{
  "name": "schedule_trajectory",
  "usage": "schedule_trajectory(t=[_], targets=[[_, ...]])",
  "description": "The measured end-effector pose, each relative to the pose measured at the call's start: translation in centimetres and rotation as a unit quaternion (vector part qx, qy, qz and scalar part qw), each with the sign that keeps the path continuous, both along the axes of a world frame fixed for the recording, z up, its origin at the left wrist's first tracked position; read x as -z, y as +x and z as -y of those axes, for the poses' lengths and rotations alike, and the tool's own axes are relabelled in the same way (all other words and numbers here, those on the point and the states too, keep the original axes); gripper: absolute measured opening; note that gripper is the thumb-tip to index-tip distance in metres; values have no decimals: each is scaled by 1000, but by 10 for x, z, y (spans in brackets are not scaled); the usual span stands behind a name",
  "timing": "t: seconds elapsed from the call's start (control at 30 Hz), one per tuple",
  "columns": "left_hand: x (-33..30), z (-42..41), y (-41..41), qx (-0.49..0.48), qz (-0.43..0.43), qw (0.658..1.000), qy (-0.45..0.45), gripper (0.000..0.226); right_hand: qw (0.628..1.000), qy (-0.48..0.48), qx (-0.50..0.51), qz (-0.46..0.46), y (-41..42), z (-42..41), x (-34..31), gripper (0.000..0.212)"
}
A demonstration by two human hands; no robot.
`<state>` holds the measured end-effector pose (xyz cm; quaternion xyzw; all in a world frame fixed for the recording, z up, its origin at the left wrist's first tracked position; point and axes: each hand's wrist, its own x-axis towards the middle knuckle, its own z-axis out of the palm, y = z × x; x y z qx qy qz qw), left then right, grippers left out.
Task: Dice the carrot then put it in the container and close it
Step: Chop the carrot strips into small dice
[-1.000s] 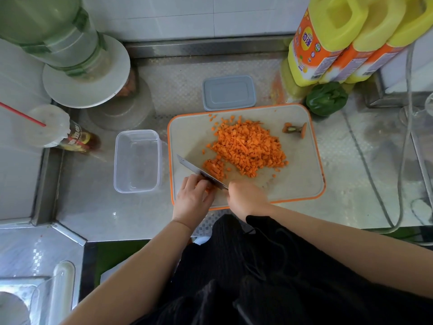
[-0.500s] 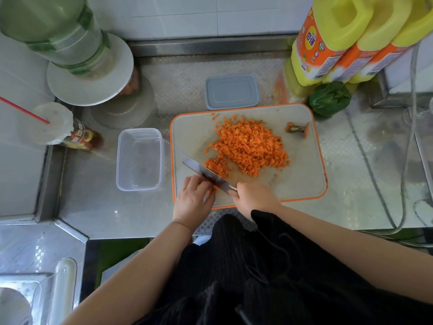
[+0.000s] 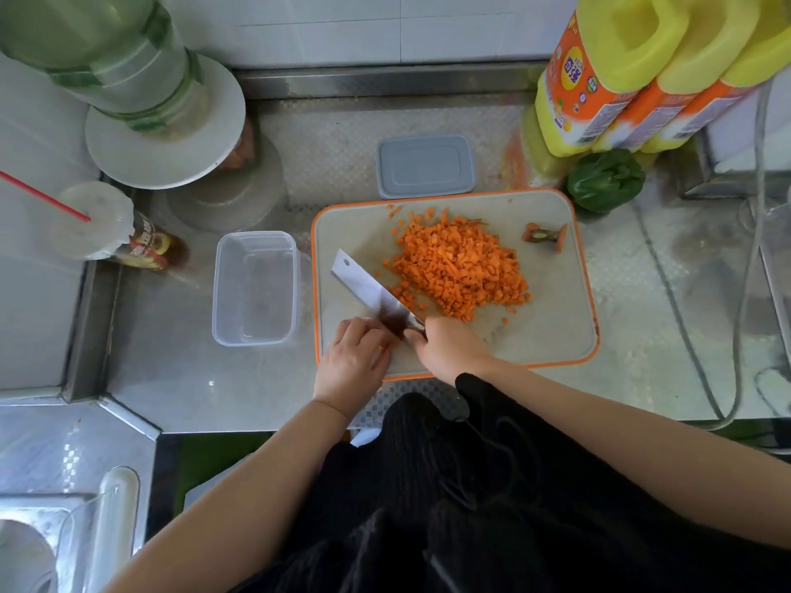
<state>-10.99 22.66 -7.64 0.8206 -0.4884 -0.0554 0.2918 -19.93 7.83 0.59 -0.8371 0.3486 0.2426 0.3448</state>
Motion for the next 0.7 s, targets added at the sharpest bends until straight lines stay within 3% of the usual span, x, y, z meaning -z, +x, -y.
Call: schedule_trajectory(t=[0.13,0.37,0.6,0.7], targets=[[-1,-6,1,-14,25,1000,6,16,999,-29,-16,-21,-11,1,-8,35],[-1,-5,0,-22,-15,1000,0,18,995,-38,-80,-42,-21,-8,-12,27],[0,-5,-1,-27,-28,999,3,18,996,-33,-69,-45,-12,-20,-5,13],[-2,-5,0,-20,-27,999,12,18,998,-20,-44,-32,-3,-16,0,21]])
